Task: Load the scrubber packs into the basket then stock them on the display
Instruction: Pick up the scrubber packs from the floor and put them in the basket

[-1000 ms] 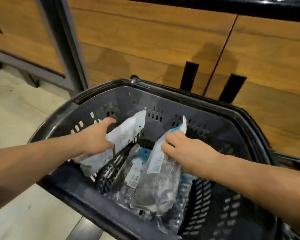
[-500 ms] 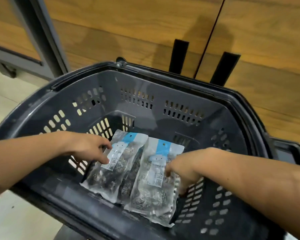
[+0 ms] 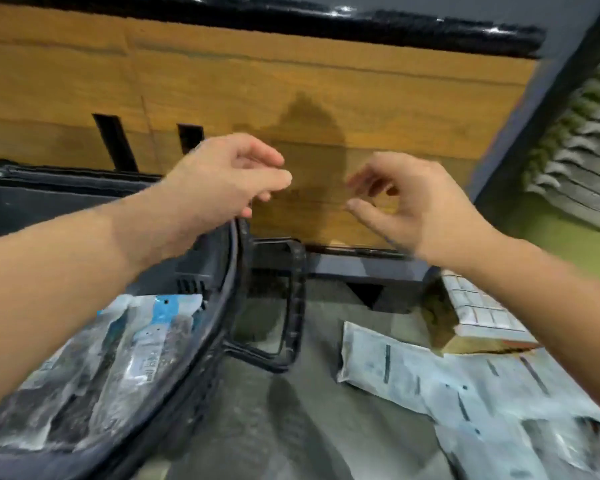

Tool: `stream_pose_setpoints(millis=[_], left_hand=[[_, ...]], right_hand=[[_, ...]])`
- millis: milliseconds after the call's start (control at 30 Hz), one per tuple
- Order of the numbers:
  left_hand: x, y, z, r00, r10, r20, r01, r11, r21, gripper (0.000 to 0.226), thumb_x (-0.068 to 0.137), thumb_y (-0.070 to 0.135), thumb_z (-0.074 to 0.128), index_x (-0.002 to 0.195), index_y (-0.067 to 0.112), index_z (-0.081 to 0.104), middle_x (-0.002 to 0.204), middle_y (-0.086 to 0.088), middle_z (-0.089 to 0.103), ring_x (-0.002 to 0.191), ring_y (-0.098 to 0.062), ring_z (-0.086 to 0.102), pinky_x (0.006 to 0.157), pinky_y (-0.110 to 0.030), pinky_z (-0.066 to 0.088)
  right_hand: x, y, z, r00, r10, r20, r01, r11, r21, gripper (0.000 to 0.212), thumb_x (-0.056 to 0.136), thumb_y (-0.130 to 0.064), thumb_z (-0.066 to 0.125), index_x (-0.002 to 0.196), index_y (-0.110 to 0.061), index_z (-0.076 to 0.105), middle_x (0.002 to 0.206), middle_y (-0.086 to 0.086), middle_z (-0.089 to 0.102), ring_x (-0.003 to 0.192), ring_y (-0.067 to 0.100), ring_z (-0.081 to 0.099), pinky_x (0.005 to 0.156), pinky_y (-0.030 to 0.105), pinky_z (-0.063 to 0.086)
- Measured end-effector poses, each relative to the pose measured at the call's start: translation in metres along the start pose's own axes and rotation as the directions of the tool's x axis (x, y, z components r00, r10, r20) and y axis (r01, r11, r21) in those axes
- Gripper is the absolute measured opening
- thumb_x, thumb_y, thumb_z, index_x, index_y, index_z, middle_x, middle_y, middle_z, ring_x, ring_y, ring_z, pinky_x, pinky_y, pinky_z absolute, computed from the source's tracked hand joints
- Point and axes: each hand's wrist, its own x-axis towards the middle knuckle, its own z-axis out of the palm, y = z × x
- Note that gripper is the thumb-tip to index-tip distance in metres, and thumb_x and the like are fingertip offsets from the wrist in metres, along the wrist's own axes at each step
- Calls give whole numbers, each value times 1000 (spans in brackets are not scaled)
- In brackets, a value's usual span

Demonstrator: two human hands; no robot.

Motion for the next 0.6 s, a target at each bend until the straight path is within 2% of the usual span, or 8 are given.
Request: stream_pose_setpoints(millis=[67,133,200,267,333,433,500,600], left_hand=[[3,23,55,999,16,42,-15,1000,-27,14,87,29,73,100,28,68,98,2,73,91,-13,69,77,-35,56],[3,36,111,994,4,106,0,999,-39,12,86,29,73,97,29,67,99,4,72,91,-15,69,77,-35,58],[-1,35,168,983,-43,178,53,997,-49,11,87,26,72,94,26,65,97,2,70,85,-13,66,73,-33,55],[-7,19,219,966,-113,230,127,991,-47,12,86,25,73,94,24,64,98,-5,70,82,-15,63,70,-31,51],[-14,-10,258,943,-193,272,200,980,1,17,85,26,74,99,23,64,98,-6,69,85,-17,64,72,-32,49],[-24,-63,291,898,-341,279,318,940,125,21,86,28,72,105,24,63,101,0,66,89,-15,63,73,-29,49],[-30,-100,299,878,-409,247,366,908,205,20,86,25,72,104,23,62,101,0,66,83,-12,60,65,-24,44],[-37,-146,300,866,-463,189,388,861,330,21,84,23,75,99,24,62,94,2,67,75,-12,59,58,-19,40]], right_hand=[[-41,48,-16,992,119,-42,-118,993,21,14,89,-29,67,92,-17,60,92,0,66,85,19,61,79,43,53],[-84,99,-13,968,249,-2,-249,968,13,15,87,-29,65,92,-17,58,90,1,64,85,21,60,78,45,52],[-129,146,4,912,400,94,-396,916,-55,23,86,-32,68,105,-20,59,98,1,64,91,23,62,81,43,52],[-170,182,31,837,497,227,-478,868,-138,40,86,-35,70,120,-21,56,111,4,61,103,27,61,87,40,51],[-206,202,62,753,543,371,-488,840,-239,58,86,-41,69,135,-22,46,126,5,54,119,28,55,93,37,49],[-247,219,115,630,559,539,-416,829,-374,89,84,-49,71,154,-29,19,153,3,33,137,29,41,101,42,47],[-268,232,149,546,551,631,-370,835,-408,111,80,-49,76,158,-32,-1,166,5,10,147,33,28,108,48,42],[-292,252,187,457,556,694,-361,829,-426,129,76,-48,81,154,-38,-21,166,2,-22,154,38,0,118,56,25]])
